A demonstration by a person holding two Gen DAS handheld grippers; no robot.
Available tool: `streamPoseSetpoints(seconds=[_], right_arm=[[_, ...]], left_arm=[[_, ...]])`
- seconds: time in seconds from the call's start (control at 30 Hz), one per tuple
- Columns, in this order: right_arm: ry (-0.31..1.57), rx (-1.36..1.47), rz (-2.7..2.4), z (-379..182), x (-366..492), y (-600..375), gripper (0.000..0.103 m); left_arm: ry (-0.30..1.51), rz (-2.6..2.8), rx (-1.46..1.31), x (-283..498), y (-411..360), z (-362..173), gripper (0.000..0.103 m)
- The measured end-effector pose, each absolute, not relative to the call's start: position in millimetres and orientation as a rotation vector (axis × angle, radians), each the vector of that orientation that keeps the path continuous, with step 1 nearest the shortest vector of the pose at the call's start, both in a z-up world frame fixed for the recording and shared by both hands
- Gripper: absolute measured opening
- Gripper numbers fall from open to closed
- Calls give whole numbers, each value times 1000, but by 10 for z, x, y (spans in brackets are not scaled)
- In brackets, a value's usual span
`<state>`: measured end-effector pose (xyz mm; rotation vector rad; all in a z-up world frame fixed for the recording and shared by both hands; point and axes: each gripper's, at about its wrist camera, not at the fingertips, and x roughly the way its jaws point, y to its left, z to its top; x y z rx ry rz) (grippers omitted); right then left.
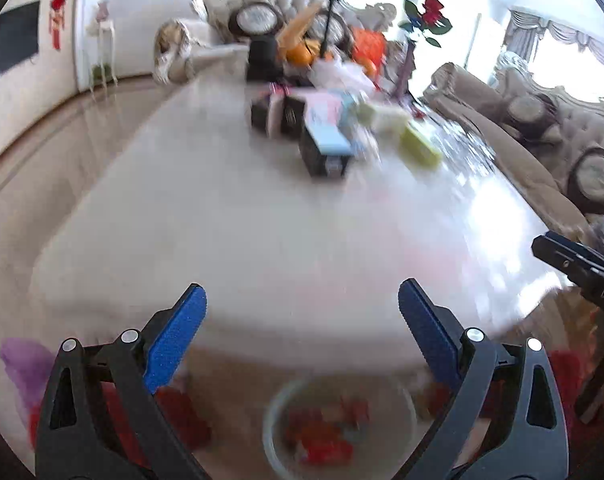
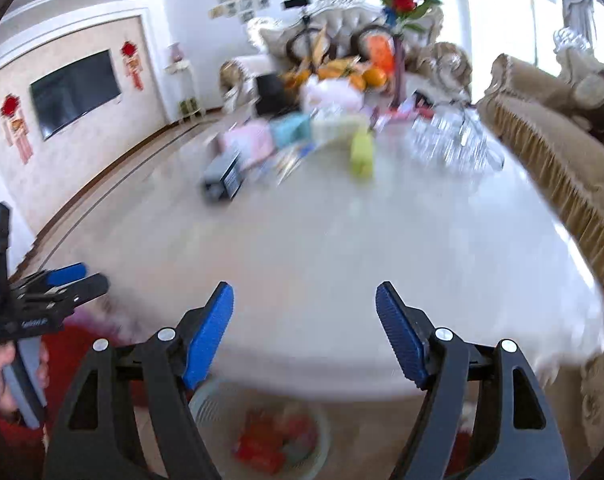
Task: Collect trash
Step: 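Grasp the silver box with the left tool while the right tool grasps the yellow box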
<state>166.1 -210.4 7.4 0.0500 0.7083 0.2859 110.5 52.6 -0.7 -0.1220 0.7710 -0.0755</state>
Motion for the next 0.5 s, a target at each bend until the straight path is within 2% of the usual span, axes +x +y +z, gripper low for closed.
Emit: streamPoseSetpoints(seconds=[0.2,0.5], right_arm=[[745,0,230,109,2653,-2084,70],[892,44,197,-279,3594,-2139,70]], left_arm=[[793,-49,-175,1949,421,11,94],[881,-11,-170,2750,275,-226,94]])
